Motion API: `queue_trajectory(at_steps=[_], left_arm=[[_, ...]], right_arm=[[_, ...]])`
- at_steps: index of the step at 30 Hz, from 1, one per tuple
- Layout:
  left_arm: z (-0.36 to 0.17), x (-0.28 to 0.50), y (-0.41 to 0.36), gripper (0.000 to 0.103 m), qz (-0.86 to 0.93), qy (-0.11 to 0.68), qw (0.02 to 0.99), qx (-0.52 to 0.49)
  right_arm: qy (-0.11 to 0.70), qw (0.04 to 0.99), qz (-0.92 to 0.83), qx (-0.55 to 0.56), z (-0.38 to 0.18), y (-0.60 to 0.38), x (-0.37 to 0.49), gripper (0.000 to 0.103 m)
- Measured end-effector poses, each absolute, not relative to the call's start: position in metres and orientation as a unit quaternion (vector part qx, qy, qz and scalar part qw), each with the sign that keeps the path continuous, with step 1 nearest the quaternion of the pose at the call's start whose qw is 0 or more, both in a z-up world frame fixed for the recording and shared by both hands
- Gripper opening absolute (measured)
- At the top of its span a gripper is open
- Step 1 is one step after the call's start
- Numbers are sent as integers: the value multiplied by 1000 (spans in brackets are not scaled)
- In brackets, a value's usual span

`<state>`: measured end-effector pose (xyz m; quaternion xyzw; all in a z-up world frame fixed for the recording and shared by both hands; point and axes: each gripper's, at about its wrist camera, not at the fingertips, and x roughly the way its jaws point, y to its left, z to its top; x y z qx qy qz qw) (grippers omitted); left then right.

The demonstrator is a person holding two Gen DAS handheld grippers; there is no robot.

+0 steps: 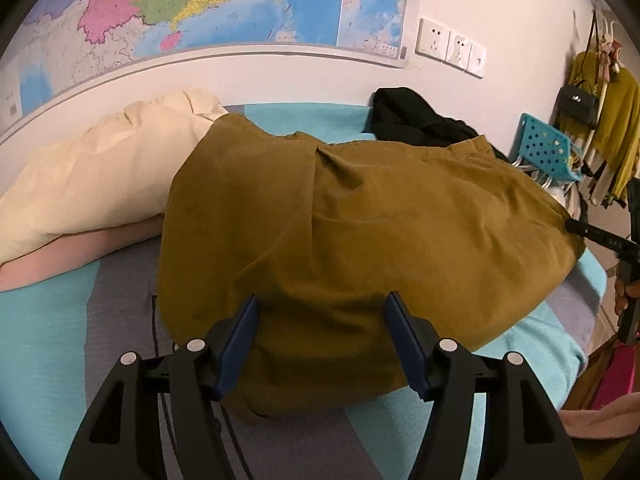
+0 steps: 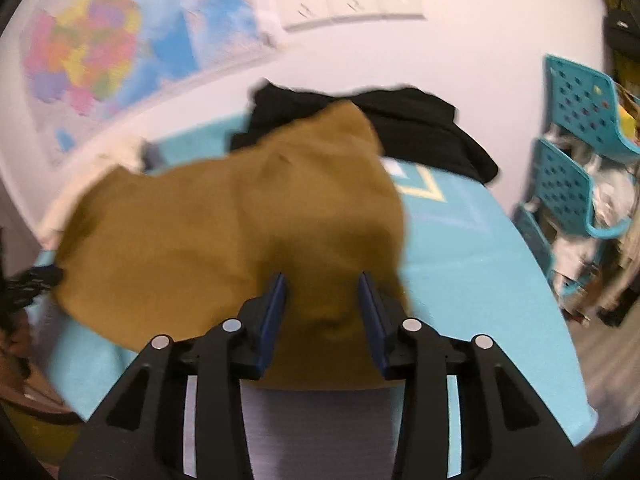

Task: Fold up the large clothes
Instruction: 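Lower the jacket onto the bed and open both grippers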

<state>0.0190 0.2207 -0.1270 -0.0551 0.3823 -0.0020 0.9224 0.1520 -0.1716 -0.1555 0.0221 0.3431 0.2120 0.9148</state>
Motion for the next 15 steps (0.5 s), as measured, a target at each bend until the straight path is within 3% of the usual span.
queue_trajectory(at_steps=[4, 8, 15], left_arm=[[-125, 23, 215, 65, 13, 389, 920, -49], [-102, 8, 210, 79, -39, 340, 937, -71], [-103, 40, 193, 80, -16, 361, 932, -31]], right_arm=[[345, 912, 216, 54, -163, -181, 152, 41], [311, 920, 232, 48, -142, -177, 137, 42], [294, 916, 272, 1, -123, -138, 146, 44]])
